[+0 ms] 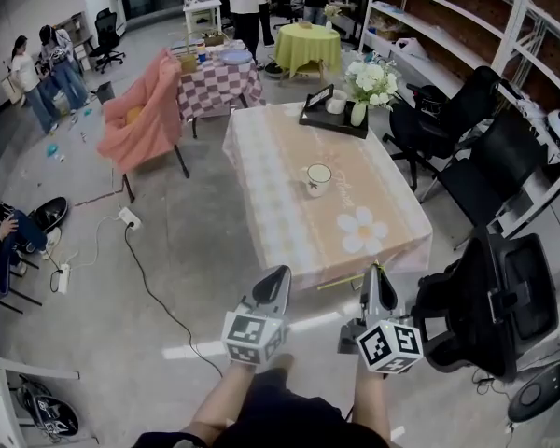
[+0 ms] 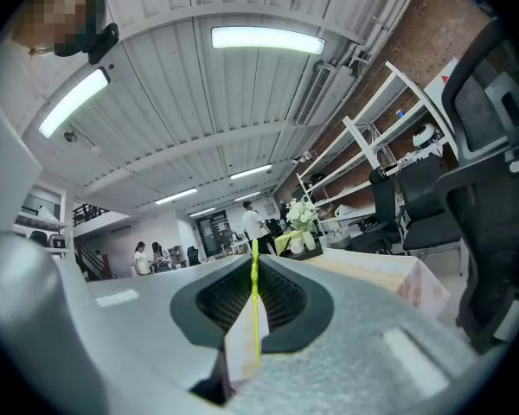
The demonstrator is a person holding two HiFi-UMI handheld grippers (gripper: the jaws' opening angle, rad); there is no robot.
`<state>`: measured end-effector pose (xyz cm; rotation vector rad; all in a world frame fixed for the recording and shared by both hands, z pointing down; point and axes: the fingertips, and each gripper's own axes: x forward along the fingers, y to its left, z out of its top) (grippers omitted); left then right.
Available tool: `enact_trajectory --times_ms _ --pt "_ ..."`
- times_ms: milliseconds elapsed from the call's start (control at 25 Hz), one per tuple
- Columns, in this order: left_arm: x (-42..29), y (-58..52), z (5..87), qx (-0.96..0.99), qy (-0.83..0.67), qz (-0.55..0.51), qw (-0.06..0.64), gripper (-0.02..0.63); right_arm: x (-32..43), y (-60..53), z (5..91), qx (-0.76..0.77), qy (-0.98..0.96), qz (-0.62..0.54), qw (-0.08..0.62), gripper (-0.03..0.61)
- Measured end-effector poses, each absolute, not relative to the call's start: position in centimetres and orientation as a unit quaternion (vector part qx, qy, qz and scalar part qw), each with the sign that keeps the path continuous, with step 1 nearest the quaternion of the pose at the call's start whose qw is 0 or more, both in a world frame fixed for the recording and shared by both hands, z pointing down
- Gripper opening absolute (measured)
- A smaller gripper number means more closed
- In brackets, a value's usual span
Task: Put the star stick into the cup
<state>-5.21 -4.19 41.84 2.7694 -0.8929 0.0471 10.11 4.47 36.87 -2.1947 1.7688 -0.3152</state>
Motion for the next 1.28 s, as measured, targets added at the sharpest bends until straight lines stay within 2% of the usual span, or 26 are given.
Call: enact_trajectory --times_ms 640,1280 --pt "-3.3 -9.3 41.0 0.949 -0.295 0.001 0.108 0.015 11.8 -0.4 36.3 -0.764 0.618 -0.098 0.158 0.018" --pt "-3.8 -9.3 42.9 0.949 -0.289 0.021 0.122 0.015 11.8 -0.3 37.0 -0.771 0.604 -0.112 0.168 0.018"
